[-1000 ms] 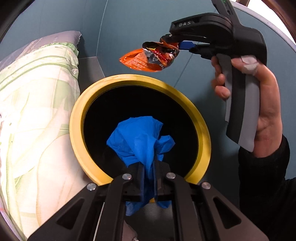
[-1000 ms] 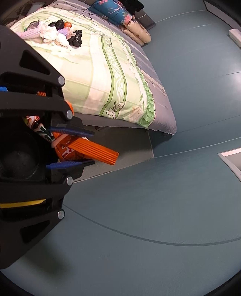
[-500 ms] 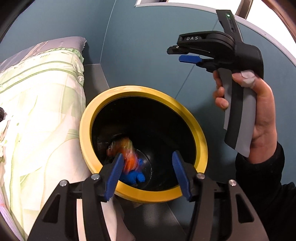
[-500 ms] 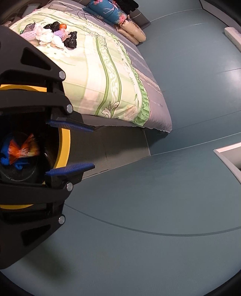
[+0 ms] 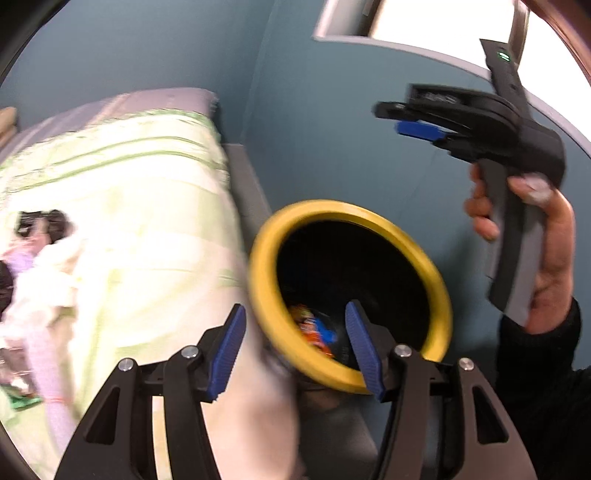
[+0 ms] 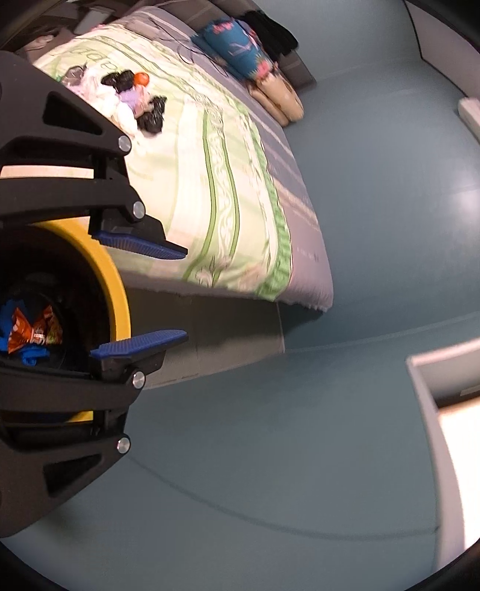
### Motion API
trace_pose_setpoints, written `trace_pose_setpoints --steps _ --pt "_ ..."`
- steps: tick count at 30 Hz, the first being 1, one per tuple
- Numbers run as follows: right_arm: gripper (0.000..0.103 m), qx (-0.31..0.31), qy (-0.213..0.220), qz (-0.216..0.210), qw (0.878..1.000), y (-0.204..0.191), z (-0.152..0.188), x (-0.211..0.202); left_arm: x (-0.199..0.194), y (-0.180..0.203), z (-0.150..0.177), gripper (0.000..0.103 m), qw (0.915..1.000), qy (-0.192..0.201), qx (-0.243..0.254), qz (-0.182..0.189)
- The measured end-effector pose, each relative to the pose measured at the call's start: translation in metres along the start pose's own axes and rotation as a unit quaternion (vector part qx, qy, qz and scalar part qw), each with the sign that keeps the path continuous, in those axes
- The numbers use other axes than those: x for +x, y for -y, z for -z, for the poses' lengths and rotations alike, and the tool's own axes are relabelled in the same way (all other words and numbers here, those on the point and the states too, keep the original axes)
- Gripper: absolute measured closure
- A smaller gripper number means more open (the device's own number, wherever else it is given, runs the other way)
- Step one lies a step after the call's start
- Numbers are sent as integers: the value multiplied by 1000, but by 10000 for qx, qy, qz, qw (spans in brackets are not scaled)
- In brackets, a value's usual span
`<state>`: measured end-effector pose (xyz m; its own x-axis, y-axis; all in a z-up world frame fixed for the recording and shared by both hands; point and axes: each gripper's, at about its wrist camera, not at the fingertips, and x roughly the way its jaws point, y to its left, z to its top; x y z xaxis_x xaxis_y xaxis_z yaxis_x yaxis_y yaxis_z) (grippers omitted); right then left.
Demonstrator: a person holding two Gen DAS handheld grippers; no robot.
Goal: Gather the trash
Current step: 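Open both tools to drop the cloth and wrapper into the bin, then return to the bed and grasp the tangerine with the left tool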
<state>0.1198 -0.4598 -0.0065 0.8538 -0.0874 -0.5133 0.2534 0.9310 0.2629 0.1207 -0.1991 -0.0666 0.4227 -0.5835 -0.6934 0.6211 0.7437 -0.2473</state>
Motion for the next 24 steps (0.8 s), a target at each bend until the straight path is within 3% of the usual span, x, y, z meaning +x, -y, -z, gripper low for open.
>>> trace_pose_setpoints --steps 11,17,24 --pt "52 -636 21 -886 9940 -84 2 0 -63 -99 -7 40 9915 519 -738 -942" --pt "45 -844 -25 -1521 9847 -127 13 -1 -101 -154 -4 29 9766 899 -1148 -1578" --pt "40 -1173 -241 -2106 9702 -179 41 3 -133 -225 1 20 9569 1085 -1775 -2028"
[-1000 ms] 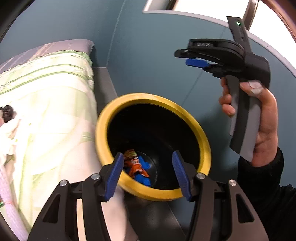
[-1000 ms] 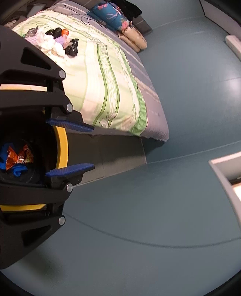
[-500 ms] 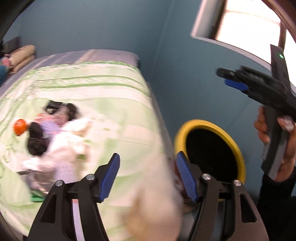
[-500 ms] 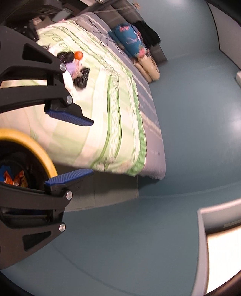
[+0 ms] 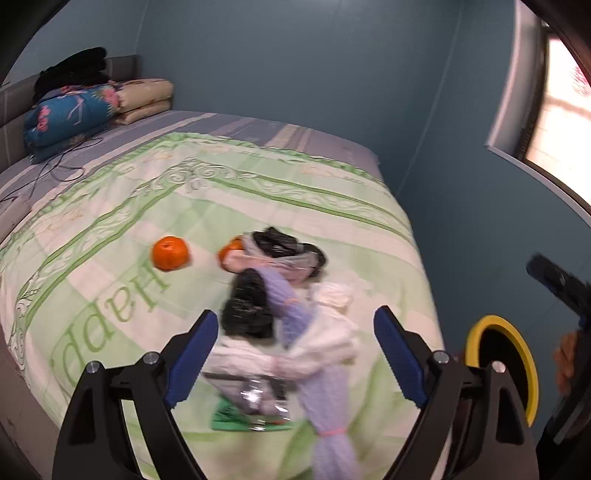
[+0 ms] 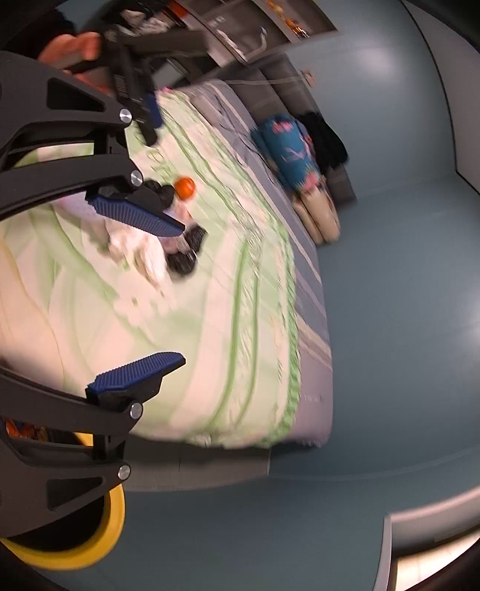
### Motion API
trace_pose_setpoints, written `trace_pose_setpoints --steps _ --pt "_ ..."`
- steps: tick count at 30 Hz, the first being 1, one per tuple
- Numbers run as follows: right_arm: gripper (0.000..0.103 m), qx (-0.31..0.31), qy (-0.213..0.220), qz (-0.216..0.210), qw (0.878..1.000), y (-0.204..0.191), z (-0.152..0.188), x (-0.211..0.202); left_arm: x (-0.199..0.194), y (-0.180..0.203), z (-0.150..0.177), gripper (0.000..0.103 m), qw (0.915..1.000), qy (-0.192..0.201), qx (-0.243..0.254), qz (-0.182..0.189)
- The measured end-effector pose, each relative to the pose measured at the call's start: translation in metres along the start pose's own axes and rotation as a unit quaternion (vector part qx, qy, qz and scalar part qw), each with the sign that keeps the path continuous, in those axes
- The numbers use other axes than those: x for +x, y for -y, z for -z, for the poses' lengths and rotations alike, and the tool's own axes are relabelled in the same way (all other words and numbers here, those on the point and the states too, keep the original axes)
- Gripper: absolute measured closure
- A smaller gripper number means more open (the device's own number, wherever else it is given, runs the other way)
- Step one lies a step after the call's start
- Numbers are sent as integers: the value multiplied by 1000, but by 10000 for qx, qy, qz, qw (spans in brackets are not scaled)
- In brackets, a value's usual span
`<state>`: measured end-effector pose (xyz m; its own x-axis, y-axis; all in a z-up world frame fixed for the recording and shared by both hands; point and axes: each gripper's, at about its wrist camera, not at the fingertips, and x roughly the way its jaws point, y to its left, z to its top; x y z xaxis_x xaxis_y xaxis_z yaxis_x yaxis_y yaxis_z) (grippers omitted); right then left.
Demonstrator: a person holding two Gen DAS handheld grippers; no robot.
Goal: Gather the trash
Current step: 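Return to the bed and grasp the tangerine with the left tool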
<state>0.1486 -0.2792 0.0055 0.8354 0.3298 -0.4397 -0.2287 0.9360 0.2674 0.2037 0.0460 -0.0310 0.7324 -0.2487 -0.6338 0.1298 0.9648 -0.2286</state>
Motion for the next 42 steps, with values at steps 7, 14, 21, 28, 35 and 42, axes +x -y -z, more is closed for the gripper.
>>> trace_pose_setpoints --steps 7,14,21,28,35,42 --pt "39 -513 -469 -535 9961 -49 35 40 19 -56 -12 12 9988 8 -272 -404" --pt "39 -650 -1140 -955 9867 -78 70 79 56 -95 -21 11 9965 -175 -550 -597" --pt "39 -858 -1643 -1120 9763 -98 99 97 94 -117 -30 11 9938 -345 -583 -885" --pt "39 -1126 -1939 -1100 9683 -111 114 106 128 -138 -41 11 9912 -579 -631 -1013" --pt "39 -1203 -2203 -953 9633 -114 125 119 158 -149 -50 11 9890 -717 -630 -1130" --pt "40 -1191 -2419 -956 9582 -119 134 132 182 -154 -51 11 9882 -824 -662 -1105"
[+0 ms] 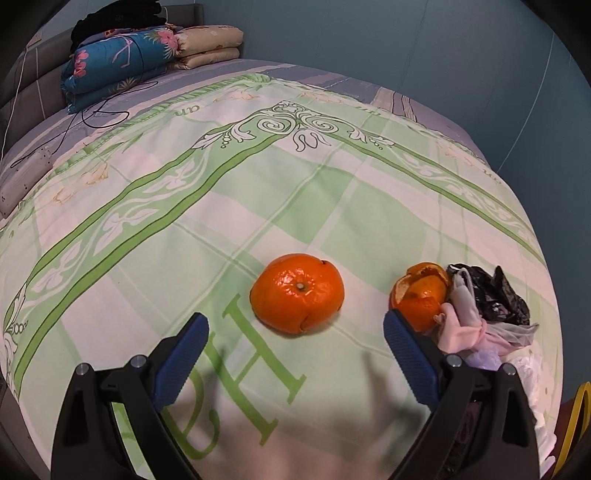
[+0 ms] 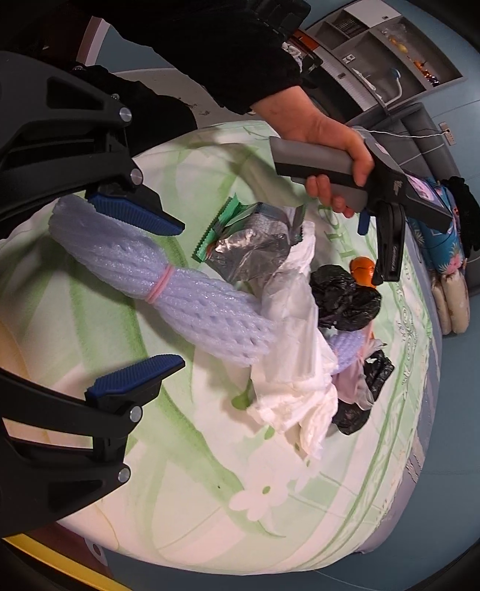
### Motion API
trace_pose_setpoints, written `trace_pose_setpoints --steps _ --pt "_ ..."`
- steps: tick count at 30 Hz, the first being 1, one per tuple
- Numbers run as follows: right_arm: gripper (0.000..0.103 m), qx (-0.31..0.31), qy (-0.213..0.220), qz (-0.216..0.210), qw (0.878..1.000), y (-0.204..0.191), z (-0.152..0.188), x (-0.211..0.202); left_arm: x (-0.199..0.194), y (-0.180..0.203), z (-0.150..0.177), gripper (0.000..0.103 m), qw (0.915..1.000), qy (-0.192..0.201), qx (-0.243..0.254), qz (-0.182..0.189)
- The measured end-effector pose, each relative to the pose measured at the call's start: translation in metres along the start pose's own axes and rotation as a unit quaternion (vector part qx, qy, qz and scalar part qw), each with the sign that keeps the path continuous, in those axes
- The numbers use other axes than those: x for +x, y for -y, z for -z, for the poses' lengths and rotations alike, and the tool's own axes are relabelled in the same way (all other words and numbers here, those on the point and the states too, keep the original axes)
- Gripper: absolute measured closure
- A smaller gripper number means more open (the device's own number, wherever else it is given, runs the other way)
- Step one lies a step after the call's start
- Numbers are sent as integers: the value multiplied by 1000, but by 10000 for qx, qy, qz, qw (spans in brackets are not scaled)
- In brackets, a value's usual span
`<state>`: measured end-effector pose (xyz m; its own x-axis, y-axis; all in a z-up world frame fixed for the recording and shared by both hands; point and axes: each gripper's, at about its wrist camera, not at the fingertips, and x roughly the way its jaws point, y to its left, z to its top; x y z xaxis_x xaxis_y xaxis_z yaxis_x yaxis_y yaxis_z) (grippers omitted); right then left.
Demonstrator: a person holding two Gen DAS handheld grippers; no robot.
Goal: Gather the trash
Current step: 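Return to the bed and grasp the tangerine with the left tool, then grasp the lavender foam net with the right tool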
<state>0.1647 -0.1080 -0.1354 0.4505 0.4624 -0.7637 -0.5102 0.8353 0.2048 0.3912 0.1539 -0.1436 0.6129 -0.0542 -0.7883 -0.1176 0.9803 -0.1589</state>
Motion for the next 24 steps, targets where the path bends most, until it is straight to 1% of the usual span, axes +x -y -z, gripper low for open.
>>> trace_pose_setpoints --steps 3,4,5,6,8,9,10,11,12,14,16,17,19,21,22,24 --pt "41 1 -59 25 10000 0 -1 5 7 -1 -2 12 9999 -40 -86 80" --pt "42 -6 -72 38 10000 0 -1 6 9 -1 -3 15 9999 -51 -102 108" --pt "43 -14 -85 59 9999 0 -1 7 12 0 -3 19 9998 -76 -102 127" --pt "46 -14 -101 64 9999 0 -1 8 16 1 -4 22 9998 -109 -94 132" --pt "47 -3 -151 31 9999 0 -2 10 23 3 -4 36 9997 -199 -79 144" --pt "50 -7 -164 22 9999 0 -2 10 25 3 -4 39 9996 -227 -84 136" --pt "53 -26 -162 23 9999 -1 -3 10 28 3 -4 44 9996 -243 -106 121" --pt "54 -37 -155 28 9999 -1 -3 10 28 2 -4 48 9996 -244 -120 116" --pt "57 -51 -155 25 9999 -1 -3 10 30 1 -4 49 9994 -263 -163 175" --pt "59 -75 -149 25 9999 -1 -3 9 31 0 -3 58 9992 -273 -189 226" --pt "66 -58 -108 37 9999 0 -3 7 30 2 -2 62 9993 -282 -148 219" --pt "67 -64 -102 38 9999 0 -4 6 29 3 -2 64 9993 -285 -126 214" --pt "72 -71 -70 54 9999 1 -5 4 27 3 -1 65 9993 -290 -142 209" --pt "74 -102 -54 91 9999 0 -4 2 22 3 0 66 9990 -307 -223 246" --pt "79 -108 -43 110 9999 0 -3 1 19 3 1 66 9987 -314 -296 281" --pt "80 -110 -6 136 9998 -1 -1 -2 12 5 3 67 9988 -284 -274 298"
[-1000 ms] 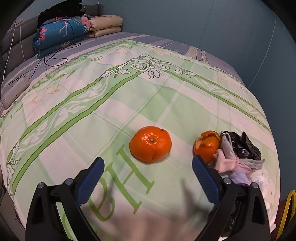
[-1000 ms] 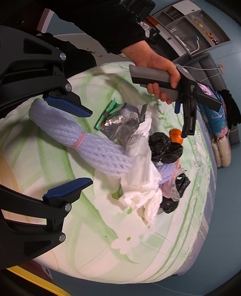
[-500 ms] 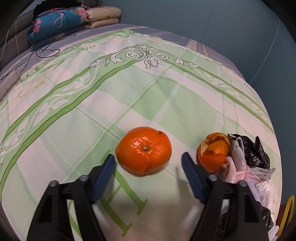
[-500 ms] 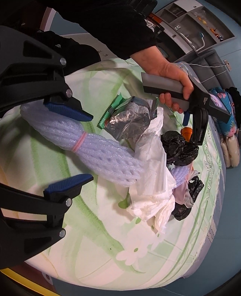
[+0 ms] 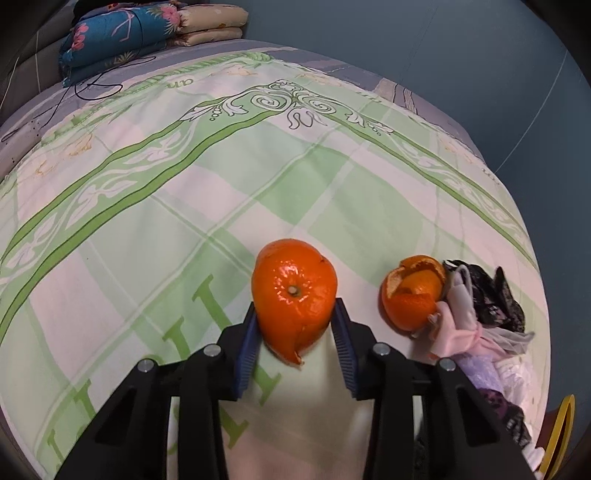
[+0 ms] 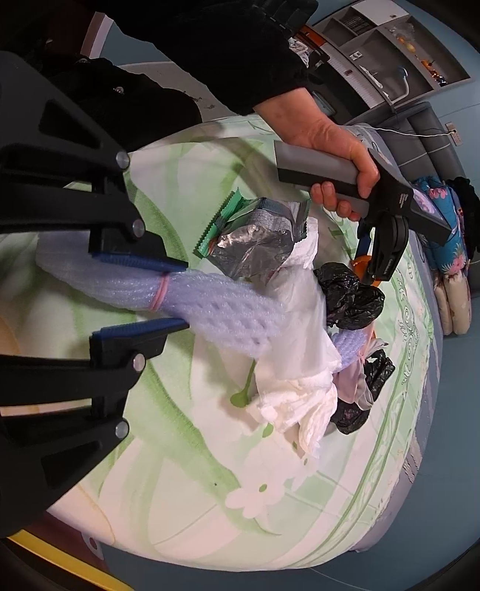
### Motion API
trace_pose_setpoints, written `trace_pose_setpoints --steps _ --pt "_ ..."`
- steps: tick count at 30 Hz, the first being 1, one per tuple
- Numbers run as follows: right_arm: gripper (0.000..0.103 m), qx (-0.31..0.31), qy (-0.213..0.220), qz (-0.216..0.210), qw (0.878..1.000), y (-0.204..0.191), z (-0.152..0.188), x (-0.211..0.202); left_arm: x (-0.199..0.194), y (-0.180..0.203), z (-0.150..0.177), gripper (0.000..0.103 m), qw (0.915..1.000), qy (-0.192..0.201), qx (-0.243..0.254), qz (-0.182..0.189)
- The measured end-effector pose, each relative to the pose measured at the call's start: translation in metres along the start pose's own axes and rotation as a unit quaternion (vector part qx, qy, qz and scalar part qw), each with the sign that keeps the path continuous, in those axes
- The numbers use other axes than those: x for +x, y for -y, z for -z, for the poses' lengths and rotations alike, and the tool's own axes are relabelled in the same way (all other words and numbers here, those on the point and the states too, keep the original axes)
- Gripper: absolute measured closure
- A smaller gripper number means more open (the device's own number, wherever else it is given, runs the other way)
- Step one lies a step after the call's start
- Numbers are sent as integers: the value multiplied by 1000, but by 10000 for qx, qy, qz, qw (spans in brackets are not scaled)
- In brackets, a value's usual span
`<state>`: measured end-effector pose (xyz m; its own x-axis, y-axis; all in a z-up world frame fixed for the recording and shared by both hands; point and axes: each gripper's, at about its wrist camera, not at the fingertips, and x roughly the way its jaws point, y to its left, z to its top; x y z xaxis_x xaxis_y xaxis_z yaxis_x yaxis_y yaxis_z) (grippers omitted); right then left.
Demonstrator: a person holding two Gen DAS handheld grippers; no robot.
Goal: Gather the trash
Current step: 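Grasp the lavender foam net with the right tool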
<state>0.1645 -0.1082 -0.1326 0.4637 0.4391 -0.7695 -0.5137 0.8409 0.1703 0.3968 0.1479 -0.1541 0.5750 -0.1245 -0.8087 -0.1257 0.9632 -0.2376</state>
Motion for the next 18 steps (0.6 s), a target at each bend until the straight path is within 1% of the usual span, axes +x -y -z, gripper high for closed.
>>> trace_pose_setpoints --steps 3,9,15,18 --pt "81 -27 55 49 10000 -2 3 -5 -14 5 5 68 9999 91 119 -29" --pt "82 86 127 -11 9999 -1 7 -17 -48 3 15 69 9997 258 46 25" --pt "82 219 281 -36 9994 1 9 -34 -78 -2 36 69 9992 376 -44 121" --pt "82 261 448 -2 9987 1 9 -47 -93 -6 48 69 9989 448 -91 139"
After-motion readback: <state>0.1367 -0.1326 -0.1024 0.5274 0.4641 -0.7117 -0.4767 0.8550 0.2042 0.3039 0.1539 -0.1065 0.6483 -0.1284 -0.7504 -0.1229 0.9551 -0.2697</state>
